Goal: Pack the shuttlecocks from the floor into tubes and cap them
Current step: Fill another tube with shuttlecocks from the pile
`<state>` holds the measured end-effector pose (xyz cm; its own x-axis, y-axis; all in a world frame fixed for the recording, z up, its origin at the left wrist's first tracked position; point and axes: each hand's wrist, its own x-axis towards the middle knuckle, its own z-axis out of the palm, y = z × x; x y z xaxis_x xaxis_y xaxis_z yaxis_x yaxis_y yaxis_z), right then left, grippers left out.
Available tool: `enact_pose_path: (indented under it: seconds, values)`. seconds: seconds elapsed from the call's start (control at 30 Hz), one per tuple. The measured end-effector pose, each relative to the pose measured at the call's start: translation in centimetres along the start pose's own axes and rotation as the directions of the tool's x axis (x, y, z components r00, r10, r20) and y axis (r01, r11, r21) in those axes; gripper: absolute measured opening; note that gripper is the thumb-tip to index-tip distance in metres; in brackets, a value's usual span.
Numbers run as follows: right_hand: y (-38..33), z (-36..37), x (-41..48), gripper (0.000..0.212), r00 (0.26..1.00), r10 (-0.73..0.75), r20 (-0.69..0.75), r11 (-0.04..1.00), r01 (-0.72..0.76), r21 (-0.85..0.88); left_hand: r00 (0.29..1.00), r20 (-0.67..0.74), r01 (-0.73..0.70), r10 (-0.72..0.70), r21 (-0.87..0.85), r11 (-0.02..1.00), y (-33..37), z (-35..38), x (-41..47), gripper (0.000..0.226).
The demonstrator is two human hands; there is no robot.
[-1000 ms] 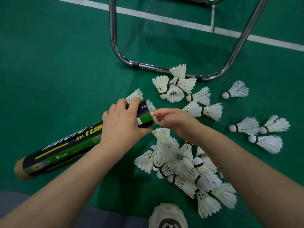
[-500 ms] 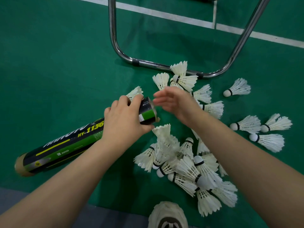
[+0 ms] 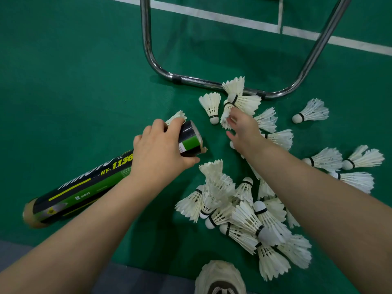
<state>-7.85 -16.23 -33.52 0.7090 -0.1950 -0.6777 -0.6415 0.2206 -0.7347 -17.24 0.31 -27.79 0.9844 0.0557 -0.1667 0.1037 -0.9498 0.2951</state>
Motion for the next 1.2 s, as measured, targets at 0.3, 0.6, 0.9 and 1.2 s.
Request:
enact_pose_path:
  seconds: [0.3, 0.6, 0.9, 1.2]
  values:
    - [0.2, -3.2, -4.8, 0.02, 0.897, -0.442, 0.01, 0.837, 0.416, -0.357, 1.0, 0.014, 0.012, -0.012, 0.007, 1.0, -0.2, -0.2, -0.2, 0.085]
    - [-1.1, -1.4, -8.3, 0.023, 0.751, -0.374, 0.544, 0.729, 0.6, -0.329, 1.0, -0.023, 0.01, -0.011, -0.004, 1.0, -0.4, -0.7, -0.6, 0.083]
    - [-0.8, -1.2, -8.5, 0.025, 0.684, 0.007, 0.73, 0.842, 0.39, -0.373, 1.0, -0.012, 0.005, -0.005, -0.001, 1.0, -0.3, -0.1, -0.3, 0.081]
    - [1.0, 0.1, -8.7, 0.043, 0.522, 0.327, 0.788, 0.799, 0.293, -0.525, 0.998, 0.03, -0.054, 0.052, 0.052, 0.997, 0.0, 1.4, -1.6, 0.081]
